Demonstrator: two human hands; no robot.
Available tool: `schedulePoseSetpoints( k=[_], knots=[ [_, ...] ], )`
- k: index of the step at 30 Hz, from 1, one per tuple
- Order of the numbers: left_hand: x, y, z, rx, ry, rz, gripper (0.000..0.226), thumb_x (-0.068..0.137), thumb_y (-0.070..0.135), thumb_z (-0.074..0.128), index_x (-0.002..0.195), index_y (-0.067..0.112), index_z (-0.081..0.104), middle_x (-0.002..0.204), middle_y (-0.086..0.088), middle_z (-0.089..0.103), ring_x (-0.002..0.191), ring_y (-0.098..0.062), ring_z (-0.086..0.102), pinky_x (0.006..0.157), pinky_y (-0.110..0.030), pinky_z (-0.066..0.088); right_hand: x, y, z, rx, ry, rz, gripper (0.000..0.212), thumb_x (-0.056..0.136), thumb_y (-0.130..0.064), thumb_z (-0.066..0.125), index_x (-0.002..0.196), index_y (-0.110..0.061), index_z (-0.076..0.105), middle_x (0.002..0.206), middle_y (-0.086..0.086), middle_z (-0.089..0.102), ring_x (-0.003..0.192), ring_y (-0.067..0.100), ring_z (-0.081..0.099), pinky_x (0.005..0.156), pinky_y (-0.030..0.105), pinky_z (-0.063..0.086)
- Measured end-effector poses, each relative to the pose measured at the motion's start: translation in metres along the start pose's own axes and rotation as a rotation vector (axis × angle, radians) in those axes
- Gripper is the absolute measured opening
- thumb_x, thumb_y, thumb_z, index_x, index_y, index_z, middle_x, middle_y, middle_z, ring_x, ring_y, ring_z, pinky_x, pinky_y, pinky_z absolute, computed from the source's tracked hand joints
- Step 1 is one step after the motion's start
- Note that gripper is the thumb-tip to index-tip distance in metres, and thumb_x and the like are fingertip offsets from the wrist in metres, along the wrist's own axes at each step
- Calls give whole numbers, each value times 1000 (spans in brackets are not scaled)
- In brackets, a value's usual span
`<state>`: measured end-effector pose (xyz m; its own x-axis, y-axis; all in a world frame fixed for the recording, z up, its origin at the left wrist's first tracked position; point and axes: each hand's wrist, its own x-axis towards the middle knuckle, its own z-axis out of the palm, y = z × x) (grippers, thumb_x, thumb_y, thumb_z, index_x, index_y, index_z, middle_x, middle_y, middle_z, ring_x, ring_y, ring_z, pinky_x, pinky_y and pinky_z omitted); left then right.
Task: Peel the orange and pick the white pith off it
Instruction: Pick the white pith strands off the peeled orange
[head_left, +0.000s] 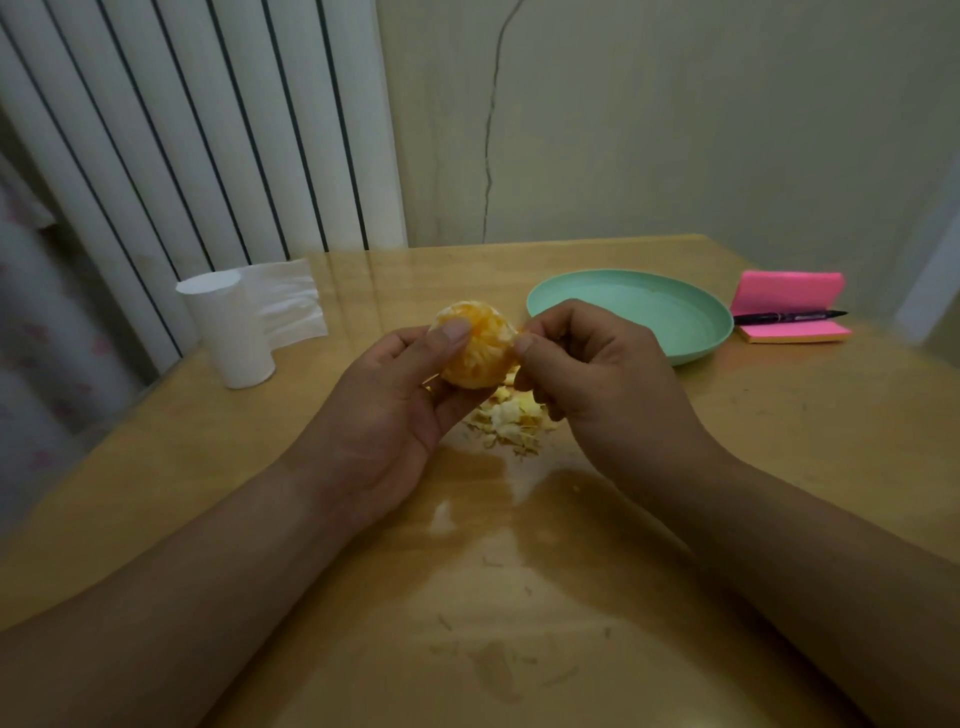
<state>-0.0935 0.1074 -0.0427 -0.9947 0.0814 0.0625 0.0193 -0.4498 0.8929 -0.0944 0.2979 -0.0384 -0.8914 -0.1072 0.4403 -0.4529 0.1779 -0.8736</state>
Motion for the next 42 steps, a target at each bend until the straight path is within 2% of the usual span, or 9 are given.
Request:
schedulePoseSetpoints(
  k=[5,8,11,14,18,23,33,39,42],
  knots=[
    [-1,2,0,-73,-36,-35,47,101,24,65,139,-3,60,141,-22,67,135,-35,63,106,-43,58,3,4,-2,20,30,23,12,101,-19,68,90,-17,72,75,1,72,65,5,61,59,20,49],
    [-2,3,0,-99,-67,-65,37,102,25,63,131,1,67,139,-22,68,134,-37,63,109,-49,55,5,8,-5,-88,50,46,16,105,-24,63,94,-21,74,79,-2,75,68,4,64,62,23,49],
    [0,3,-1,-60,-49,-57,41,103,24,63,135,-1,63,138,-21,69,134,-35,64,108,-48,56,6,8,-7,-331,73,-56,7,103,-27,65,104,-26,72,84,-10,72,81,5,67,70,29,56],
    [1,2,-2,-15,-14,-30,52,102,22,66,144,-6,53,138,-22,69,131,-34,66,105,-43,59,2,3,-5,-412,59,-190,9,99,-31,73,106,-26,70,85,-14,68,82,6,66,70,22,56],
    [1,3,-2,27,20,23,53,92,23,75,134,-4,57,128,-19,74,120,-30,73,97,-38,62,-1,1,-2,-473,15,-235,10,99,-33,72,107,-26,72,86,-16,69,83,5,66,72,30,57],
    [0,1,0,128,48,89,51,84,23,80,125,2,59,123,-18,75,111,-29,76,88,-33,63,1,1,-4,-537,7,-268,10,101,-32,70,107,-25,74,86,-16,70,80,5,66,72,35,57],
    [-4,-2,-3,523,72,229,51,83,41,88,122,16,65,118,-3,76,113,-22,74,102,-48,60,2,-1,-4,-629,30,-296,6,98,-25,71,100,-20,74,77,-10,69,70,9,64,68,41,57],
    [-5,-2,3,404,45,221,54,80,37,87,122,11,64,120,-11,75,114,-27,75,100,-47,60,3,-2,-5,-559,73,-294,4,96,-25,74,94,-23,72,75,-14,66,69,6,62,61,19,50],
    [-5,-1,6,243,17,152,50,82,30,82,121,7,62,121,-14,75,113,-28,75,97,-41,61,4,0,-5,-470,77,-253,2,95,-25,72,94,-23,72,76,-13,66,72,7,63,61,16,49]
  ],
)
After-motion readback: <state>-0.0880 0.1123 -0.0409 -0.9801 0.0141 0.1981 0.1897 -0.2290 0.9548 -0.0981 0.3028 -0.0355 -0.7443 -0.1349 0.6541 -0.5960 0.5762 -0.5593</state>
